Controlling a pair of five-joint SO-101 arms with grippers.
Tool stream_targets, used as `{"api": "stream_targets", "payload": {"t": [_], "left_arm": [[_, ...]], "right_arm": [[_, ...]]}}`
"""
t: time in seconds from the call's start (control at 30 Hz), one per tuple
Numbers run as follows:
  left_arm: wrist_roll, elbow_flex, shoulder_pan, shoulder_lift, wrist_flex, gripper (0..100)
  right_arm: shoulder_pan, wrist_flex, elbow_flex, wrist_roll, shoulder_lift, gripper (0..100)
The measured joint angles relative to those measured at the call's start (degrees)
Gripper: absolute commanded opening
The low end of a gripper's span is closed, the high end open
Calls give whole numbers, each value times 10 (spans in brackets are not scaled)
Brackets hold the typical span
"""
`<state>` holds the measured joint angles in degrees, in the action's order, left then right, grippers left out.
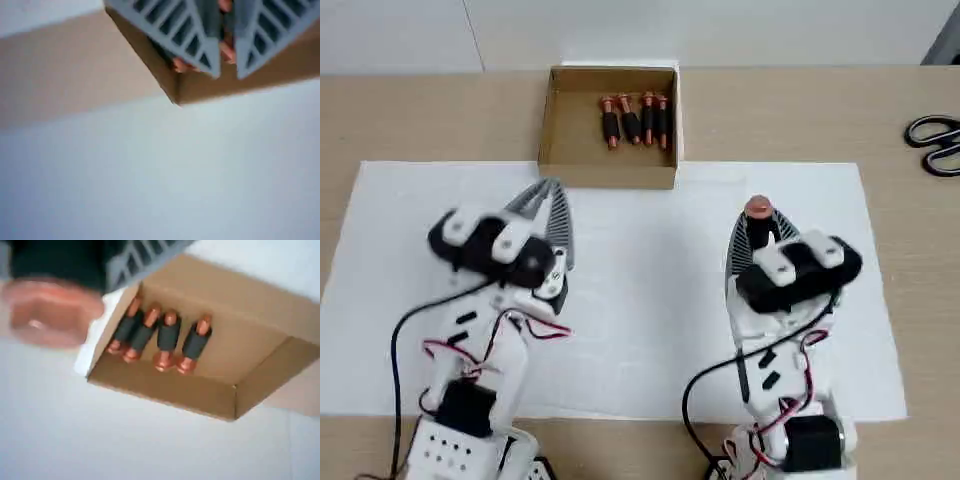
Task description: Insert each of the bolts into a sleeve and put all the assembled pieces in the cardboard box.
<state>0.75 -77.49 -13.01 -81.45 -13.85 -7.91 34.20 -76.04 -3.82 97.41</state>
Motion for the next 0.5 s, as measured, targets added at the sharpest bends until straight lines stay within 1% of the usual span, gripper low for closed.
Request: {"api": "stream_targets", "payload": {"t": [0.13,0.3,0.4,0.5], "left_arm": [[1,-103,40,-80,56,14],[0,-184,91,-180,67,14],[-1,-186,120,-218,58,14],[-1,-191,126,-217,52,14]], "right_arm": [[17,-10,20,0,-116,3],[18,-98,93,0,-297,3],[17,-142,156,0,-411,3],[15,-183,222,0,-524,3]]}}
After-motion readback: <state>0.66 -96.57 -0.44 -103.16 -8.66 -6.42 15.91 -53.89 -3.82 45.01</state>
